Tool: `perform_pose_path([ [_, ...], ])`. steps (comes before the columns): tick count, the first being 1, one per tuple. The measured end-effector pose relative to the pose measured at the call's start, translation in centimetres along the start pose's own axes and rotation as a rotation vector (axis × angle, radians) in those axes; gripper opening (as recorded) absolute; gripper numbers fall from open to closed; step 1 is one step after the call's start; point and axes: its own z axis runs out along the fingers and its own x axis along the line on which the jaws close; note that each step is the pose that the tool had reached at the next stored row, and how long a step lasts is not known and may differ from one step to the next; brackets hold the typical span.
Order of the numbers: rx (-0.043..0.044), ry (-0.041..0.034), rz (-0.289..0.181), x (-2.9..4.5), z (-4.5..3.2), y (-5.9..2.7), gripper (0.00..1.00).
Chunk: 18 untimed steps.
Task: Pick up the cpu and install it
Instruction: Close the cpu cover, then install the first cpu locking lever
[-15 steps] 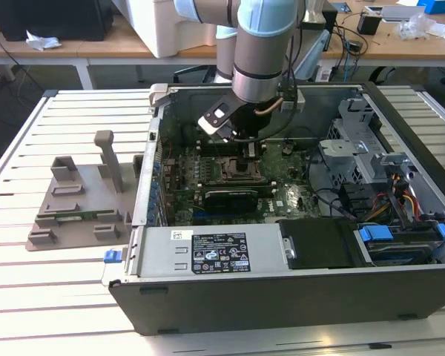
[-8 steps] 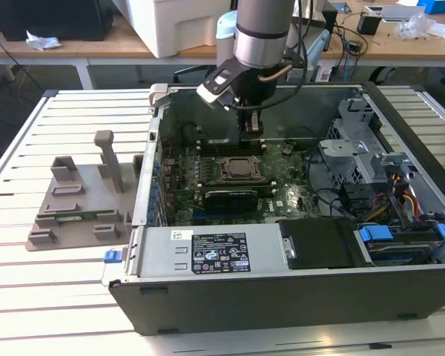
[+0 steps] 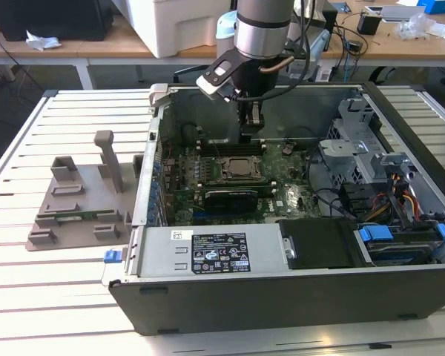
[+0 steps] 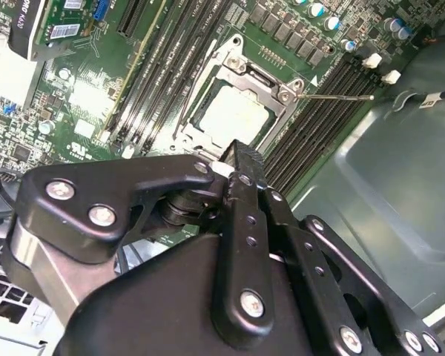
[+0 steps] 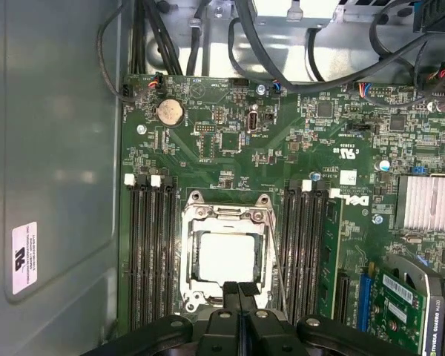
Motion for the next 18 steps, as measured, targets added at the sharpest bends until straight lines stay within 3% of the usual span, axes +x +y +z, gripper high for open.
perform_pose_path([
  [5, 0.0, -0.0001, -0.002, 0.0, -0.01, 0.0, 0.11],
  [7, 0.0023, -0.0037, -0.077, 0.0, -0.01, 0.0, 0.11],
  [11, 0.0048, -0.0077, -0.164, 0.0, -0.01, 0.0, 0.11],
  [15, 0.0082, -0.0132, -0.282, 0.0, -0.01, 0.01, 0.11],
  [18, 0.0118, -0.019, -0.404, 0.0, -0.01, 0.0, 0.11],
])
